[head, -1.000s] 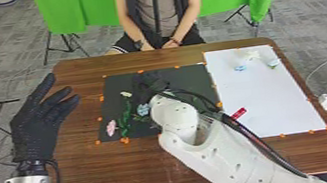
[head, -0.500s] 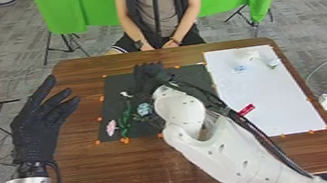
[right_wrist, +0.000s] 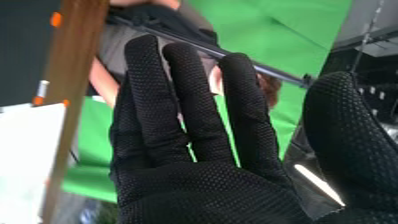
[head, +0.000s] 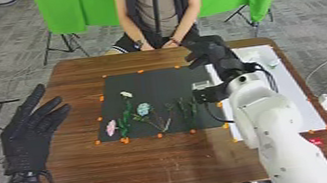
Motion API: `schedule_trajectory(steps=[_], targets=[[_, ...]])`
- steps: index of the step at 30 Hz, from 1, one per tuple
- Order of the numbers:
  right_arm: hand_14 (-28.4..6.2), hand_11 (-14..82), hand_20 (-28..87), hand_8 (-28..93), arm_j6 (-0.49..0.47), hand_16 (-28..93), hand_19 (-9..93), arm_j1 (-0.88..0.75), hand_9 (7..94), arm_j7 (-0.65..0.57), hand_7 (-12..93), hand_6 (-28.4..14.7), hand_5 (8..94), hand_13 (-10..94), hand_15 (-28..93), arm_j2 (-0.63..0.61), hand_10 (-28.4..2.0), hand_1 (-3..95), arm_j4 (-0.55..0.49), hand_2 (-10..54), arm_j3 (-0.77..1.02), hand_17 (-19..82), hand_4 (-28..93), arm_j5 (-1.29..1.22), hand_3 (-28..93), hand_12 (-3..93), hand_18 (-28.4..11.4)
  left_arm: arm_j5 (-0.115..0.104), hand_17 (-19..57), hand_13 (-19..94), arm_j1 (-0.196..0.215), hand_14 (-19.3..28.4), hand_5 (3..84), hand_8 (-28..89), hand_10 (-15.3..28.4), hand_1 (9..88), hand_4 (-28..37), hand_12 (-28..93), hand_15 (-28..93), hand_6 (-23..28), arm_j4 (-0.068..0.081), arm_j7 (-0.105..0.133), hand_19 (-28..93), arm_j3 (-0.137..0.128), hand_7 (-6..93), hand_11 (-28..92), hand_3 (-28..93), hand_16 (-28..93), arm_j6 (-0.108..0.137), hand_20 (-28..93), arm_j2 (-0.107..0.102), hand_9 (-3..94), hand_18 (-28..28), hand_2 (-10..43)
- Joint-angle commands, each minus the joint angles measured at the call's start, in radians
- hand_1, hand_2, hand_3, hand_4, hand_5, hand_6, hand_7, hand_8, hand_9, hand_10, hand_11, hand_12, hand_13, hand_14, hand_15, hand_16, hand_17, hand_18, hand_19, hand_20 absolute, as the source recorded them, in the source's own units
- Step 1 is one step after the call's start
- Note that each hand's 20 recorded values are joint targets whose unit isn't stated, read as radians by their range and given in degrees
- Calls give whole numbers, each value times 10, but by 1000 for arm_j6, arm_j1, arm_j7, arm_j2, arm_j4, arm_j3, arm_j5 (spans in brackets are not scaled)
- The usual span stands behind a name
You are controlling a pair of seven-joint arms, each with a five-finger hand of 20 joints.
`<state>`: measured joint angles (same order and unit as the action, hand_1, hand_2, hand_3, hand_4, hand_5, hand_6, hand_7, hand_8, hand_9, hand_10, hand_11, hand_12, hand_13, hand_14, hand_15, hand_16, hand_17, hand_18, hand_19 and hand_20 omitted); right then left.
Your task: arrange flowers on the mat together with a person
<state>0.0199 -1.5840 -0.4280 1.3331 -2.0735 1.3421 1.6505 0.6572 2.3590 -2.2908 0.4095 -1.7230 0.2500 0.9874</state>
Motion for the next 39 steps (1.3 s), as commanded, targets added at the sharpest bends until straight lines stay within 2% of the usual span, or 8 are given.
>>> schedule_trajectory(steps=[1, 3, 5, 12, 21, 30, 35, 39], targets=[[-221, 180, 146, -126, -12, 56, 593, -308, 546, 103, 119, -30, 501, 431, 471, -42, -204, 173, -49, 89, 146, 60, -282, -913, 841, 115, -217, -11, -5, 307, 21, 283, 341, -86, 214, 193, -283, 106, 482, 75, 26, 14, 758, -10, 94, 238, 752, -97, 1, -283, 23, 368, 284, 82], [-223, 168, 149, -123, -4, 62, 579, -349, 529, 129, 113, -30, 468, 423, 451, -47, -204, 158, -59, 98, 168, 57, -283, -938, 827, 113, -218, -11, -4, 307, 26, 283, 340, -86, 214, 192, -283, 105, 482, 74, 28, 29, 762, -8, 92, 235, 750, -96, -3, -283, 22, 367, 284, 83], [-228, 156, 153, -121, -11, 68, 569, -396, 512, 152, 107, -26, 441, 411, 432, -46, -201, 134, -68, 110, 186, 55, -283, -936, 800, 112, -218, -7, -3, 313, 36, 284, 340, -85, 214, 190, -283, 106, 483, 73, 27, 21, 767, -15, 91, 232, 749, -95, -7, -283, 27, 367, 284, 83], [-235, 142, 165, -118, 1, 84, 563, -439, 498, 166, 99, -24, 414, 406, 420, -18, -202, 77, -68, 127, 181, 53, -283, -970, 759, 112, -219, -27, 12, 334, 24, 284, 340, -84, 211, 187, -283, 106, 492, 70, 43, 77, 808, 2, 86, 228, 747, -95, 12, -282, 12, 379, 284, 83], [-239, 141, 173, -115, -17, 89, 561, -413, 496, 149, 97, -23, 414, 404, 422, -7, -204, 67, -45, 134, 158, 52, -283, -966, 757, 115, -219, -26, 52, 371, -26, 283, 350, -84, 205, 186, -283, 102, 471, 68, 83, 45, 834, 21, 81, 217, 749, -103, 3, -282, 8, 402, 284, 84], [-239, 146, 178, -117, -45, 89, 560, -405, 501, 121, 100, -23, 419, 404, 427, 8, -207, 64, -46, 139, 152, 51, -283, -958, 755, 115, -219, -4, 48, 360, -31, 281, 348, -82, 207, 186, -283, 103, 454, 68, 73, 37, 798, 13, 81, 210, 750, -99, -21, -283, 13, 395, 284, 83], [-240, 146, 181, -117, -34, 90, 562, -403, 503, 127, 101, -24, 420, 405, 434, 6, -210, 63, -52, 139, 149, 51, -283, -936, 755, 116, -219, 11, 37, 350, -48, 282, 345, -81, 207, 184, -283, 105, 454, 68, 73, 13, 760, 14, 80, 210, 753, -92, -39, -283, 22, 388, 284, 82], [-240, 147, 183, -117, -33, 89, 565, -402, 505, 129, 100, -24, 421, 407, 442, 7, -210, 63, -51, 140, 150, 52, -283, -937, 755, 115, -219, 10, 30, 345, -50, 281, 344, -81, 207, 184, -283, 106, 456, 68, 74, 9, 739, 18, 80, 209, 753, -91, -35, -283, 25, 384, 284, 81]])
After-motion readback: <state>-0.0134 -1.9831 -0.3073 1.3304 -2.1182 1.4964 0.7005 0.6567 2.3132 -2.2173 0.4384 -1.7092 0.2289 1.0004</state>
